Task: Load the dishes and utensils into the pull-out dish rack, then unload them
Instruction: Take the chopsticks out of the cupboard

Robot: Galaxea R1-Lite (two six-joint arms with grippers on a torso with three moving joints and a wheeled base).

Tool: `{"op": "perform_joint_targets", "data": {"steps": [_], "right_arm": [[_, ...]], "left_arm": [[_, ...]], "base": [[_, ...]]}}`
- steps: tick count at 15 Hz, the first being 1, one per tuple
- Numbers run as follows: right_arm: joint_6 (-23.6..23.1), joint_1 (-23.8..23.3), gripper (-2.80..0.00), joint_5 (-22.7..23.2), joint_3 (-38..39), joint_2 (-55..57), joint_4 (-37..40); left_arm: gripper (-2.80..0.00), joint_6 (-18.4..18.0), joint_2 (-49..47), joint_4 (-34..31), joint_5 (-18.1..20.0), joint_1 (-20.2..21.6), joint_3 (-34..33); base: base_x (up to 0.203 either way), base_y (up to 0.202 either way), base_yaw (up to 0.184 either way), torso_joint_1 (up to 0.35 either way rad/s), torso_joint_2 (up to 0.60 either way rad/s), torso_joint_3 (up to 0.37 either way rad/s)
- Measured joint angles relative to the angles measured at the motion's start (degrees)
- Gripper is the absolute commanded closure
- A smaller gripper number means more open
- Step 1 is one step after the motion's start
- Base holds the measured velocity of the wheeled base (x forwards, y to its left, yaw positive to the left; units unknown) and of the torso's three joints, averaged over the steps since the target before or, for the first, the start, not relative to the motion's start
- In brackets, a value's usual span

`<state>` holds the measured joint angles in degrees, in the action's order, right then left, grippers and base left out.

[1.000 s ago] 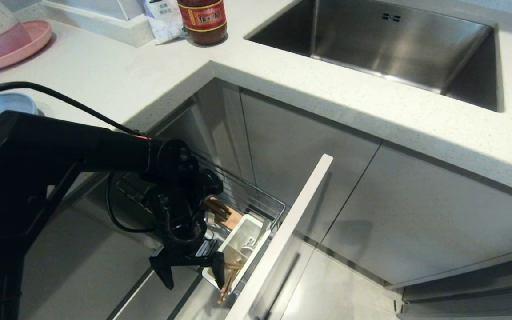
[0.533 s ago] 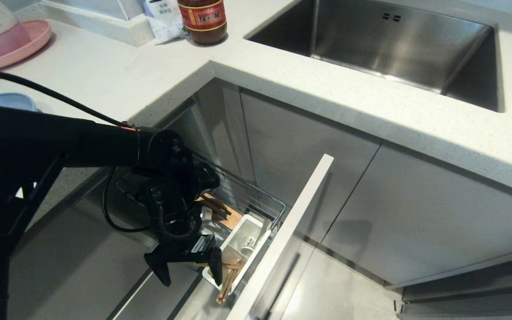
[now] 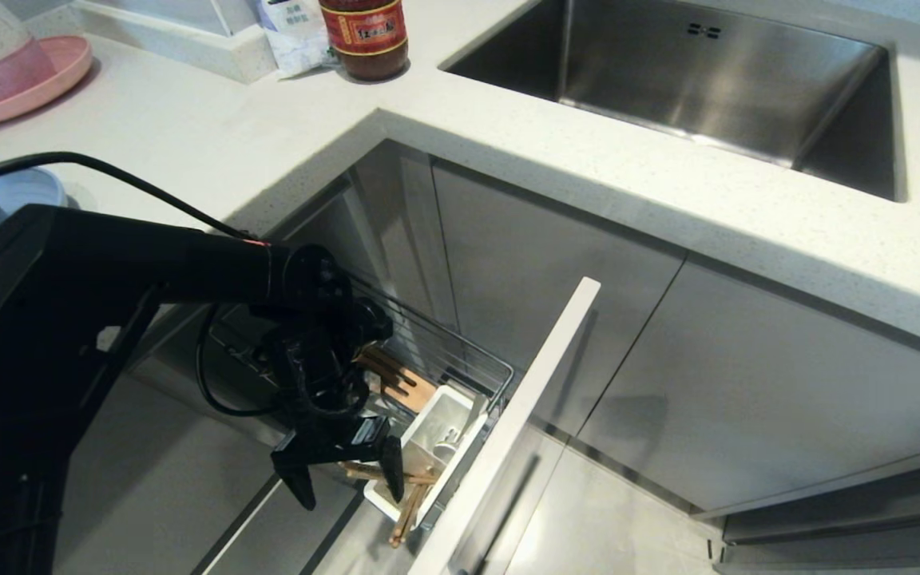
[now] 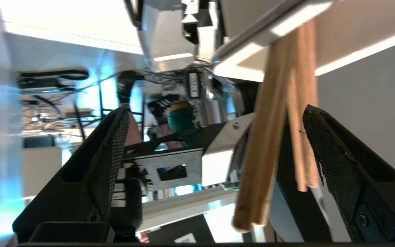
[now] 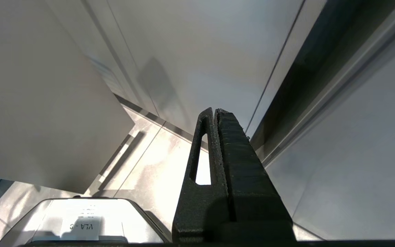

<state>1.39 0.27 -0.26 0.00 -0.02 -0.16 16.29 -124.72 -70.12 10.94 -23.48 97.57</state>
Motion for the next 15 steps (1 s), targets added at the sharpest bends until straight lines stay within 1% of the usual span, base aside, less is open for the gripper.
{"op": "perform_joint_targets", "data": {"steps": [7, 8, 10, 11, 15], "right_arm": [[0.0, 0.0, 0.0, 0.0, 0.0, 0.0, 0.0], [0.0, 0.0, 0.0, 0.0, 0.0, 0.0, 0.0], [0.0, 0.0, 0.0, 0.0, 0.0, 0.0, 0.0], [0.0, 0.0, 0.0, 0.0, 0.0, 0.0, 0.0], [0.0, 0.0, 0.0, 0.0, 0.0, 0.0, 0.0]], "left_arm": [[-2.8, 0.6, -0.5, 1.6, 2.4, 0.2, 0.9], [-2.8, 1.3, -0.5, 1.8, 2.4, 0.4, 1.2], [-2.8, 4.8, -0.7, 2.6, 2.3, 0.5, 1.7], [-2.8, 5.4, -0.8, 2.7, 2.3, 0.6, 1.7], [-2.8, 5.8, -0.9, 2.6, 2.5, 0.7, 1.7]], "base": [[0.0, 0.0, 0.0, 0.0, 0.0, 0.0], [0.0, 0.0, 0.0, 0.0, 0.0, 0.0], [0.0, 0.0, 0.0, 0.0, 0.0, 0.0], [0.0, 0.0, 0.0, 0.0, 0.0, 0.0], [0.0, 0.0, 0.0, 0.0, 0.0, 0.0]]}}
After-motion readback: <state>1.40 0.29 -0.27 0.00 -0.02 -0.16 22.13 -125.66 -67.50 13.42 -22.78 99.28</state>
